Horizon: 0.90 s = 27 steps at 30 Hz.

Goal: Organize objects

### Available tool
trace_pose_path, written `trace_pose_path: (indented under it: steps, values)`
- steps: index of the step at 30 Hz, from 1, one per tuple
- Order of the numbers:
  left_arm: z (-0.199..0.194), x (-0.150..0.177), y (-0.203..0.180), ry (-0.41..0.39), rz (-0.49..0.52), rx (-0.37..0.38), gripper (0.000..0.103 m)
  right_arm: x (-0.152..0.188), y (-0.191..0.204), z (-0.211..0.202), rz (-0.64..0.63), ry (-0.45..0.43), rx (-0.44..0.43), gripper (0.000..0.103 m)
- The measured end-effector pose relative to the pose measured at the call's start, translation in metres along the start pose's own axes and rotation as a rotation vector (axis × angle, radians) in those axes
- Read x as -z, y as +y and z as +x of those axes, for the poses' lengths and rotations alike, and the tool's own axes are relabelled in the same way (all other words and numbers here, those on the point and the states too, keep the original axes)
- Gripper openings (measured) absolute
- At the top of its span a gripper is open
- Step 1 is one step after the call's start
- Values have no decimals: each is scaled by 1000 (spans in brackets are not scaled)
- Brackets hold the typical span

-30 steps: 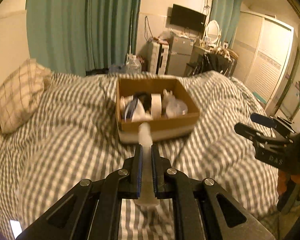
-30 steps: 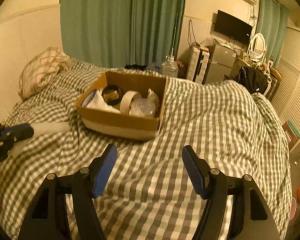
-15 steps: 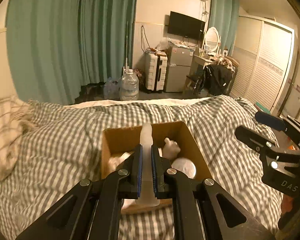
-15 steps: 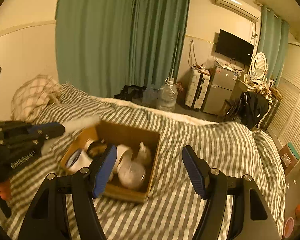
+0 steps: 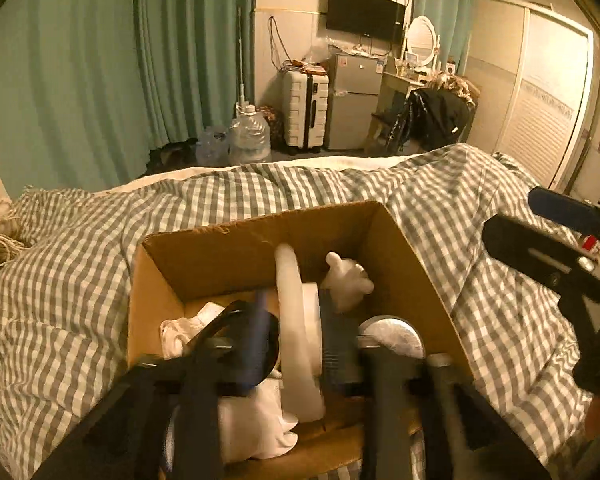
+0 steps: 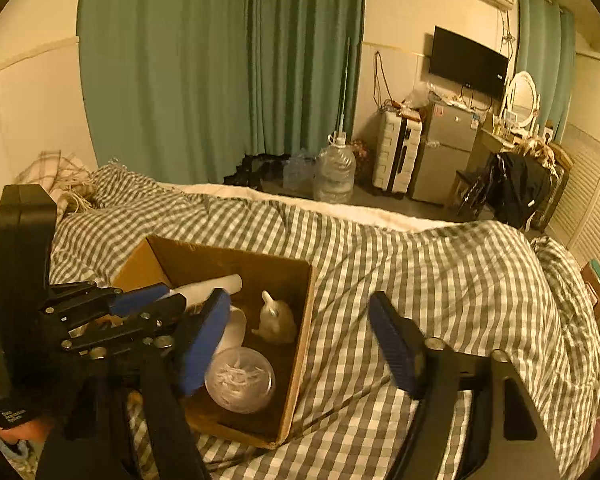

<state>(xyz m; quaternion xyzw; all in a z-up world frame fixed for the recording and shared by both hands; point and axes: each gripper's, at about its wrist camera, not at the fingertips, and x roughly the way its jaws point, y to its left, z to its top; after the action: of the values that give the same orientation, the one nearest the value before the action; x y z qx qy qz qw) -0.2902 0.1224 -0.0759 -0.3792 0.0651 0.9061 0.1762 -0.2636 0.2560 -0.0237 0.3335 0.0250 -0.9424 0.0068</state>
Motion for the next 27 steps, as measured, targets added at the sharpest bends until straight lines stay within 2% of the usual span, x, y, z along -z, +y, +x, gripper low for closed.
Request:
trace_pose_path:
  steps: [1,2,7,14,20,27]
  values:
    - [-4,-1,0,-10,-3,-14,73,1,-2,-3,7,-2,2,76]
    - [-10,-1,1,-27,-7,-25,79,3,-3,-6,11,-2,4,76]
    - [-50,-5,6,-67,-17,-44,81,4,-9,-34,34,-29,25,80]
    - [-128,-9,13,-180,-38,-100,103,-1,-5,-99,46,-103,60,89]
    - [-184,-8,20,-266,-49,-151,103,-5,5,-154,48,-173,91,103]
    - [-218,13,28,-304,-94,-183,103,3,18,-182,51,-210,111,103]
